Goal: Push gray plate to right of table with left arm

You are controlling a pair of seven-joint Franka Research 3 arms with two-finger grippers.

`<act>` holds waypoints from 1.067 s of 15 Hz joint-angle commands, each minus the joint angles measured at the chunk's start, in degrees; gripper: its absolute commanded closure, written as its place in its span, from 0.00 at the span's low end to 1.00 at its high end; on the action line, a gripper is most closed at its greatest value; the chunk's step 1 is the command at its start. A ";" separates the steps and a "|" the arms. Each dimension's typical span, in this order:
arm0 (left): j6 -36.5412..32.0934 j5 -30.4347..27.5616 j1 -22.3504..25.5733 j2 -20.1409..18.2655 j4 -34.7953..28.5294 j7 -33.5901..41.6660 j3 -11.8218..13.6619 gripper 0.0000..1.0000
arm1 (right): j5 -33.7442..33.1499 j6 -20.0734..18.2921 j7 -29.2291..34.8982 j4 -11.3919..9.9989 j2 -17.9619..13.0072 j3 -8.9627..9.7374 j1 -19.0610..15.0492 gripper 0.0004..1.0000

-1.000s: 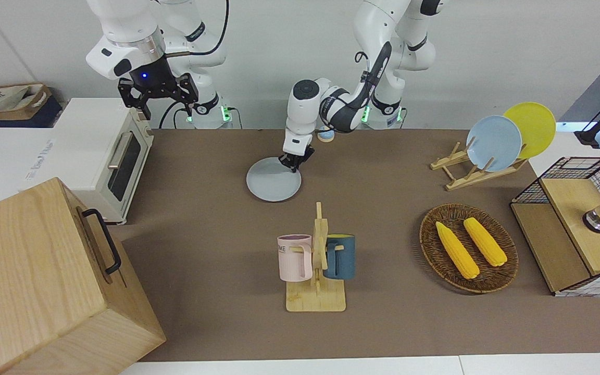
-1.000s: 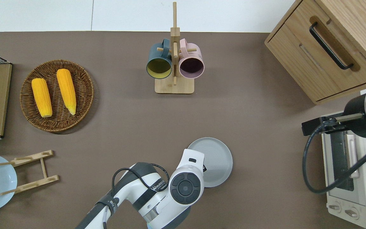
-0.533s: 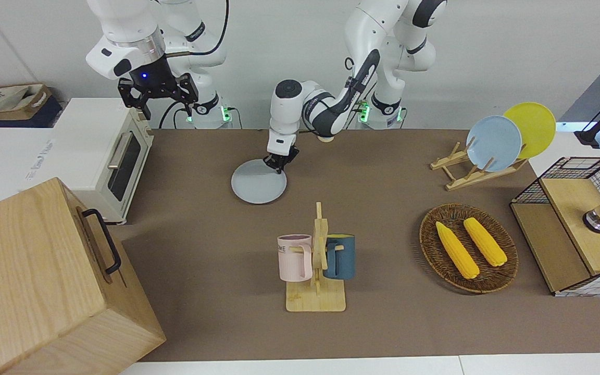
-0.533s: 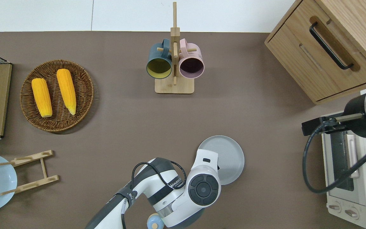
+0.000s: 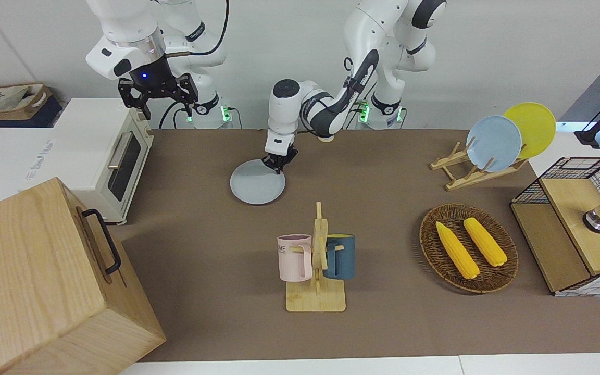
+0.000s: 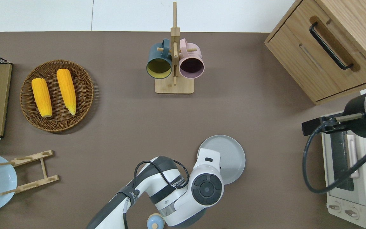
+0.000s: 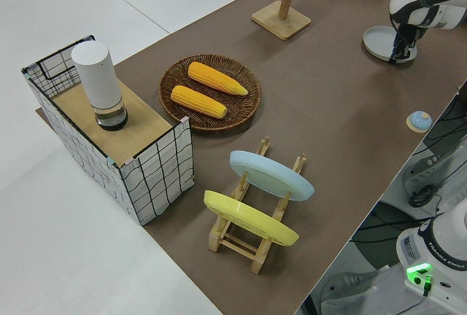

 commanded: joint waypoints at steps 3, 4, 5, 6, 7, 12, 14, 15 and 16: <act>-4.01 2.21 -0.94 2.43 2.63 0.05 0.51 0.01 | 0.46 -0.71 -0.15 -0.02 -0.43 0.31 -0.66 0.02; -4.19 2.21 -0.86 2.35 2.71 0.23 0.51 0.01 | 0.55 -0.71 -0.06 -0.02 -0.43 0.31 -0.66 0.02; -4.28 2.21 -0.77 2.17 2.72 0.32 0.51 0.01 | 0.46 -0.71 -0.15 -0.02 -0.43 0.23 -0.66 0.02; -4.28 2.21 -0.77 2.08 2.80 0.32 0.51 0.01 | 0.46 -0.71 -0.06 -0.02 -0.43 0.31 -0.66 0.02; -4.72 2.21 -0.68 1.91 2.89 0.40 0.42 0.01 | 0.46 -0.71 -0.15 -0.02 -0.43 0.31 -0.66 0.02; -9.29 2.12 -0.33 0.94 4.83 2.25 0.42 0.01 | 0.46 -0.71 -0.15 -0.02 -0.43 0.31 -0.66 0.02; -10.60 1.77 0.02 0.06 4.83 4.35 0.51 0.01 | 0.46 -0.71 -0.15 -0.02 -0.43 0.23 -0.66 0.02; -11.48 1.68 0.46 -0.29 4.83 5.23 0.51 0.01 | 0.46 -0.71 -0.15 0.06 -0.43 0.31 -0.66 0.02; -12.36 1.60 1.42 -0.90 4.83 6.54 0.42 0.01 | 0.46 -0.71 -0.15 -0.02 -0.43 0.31 -0.66 0.02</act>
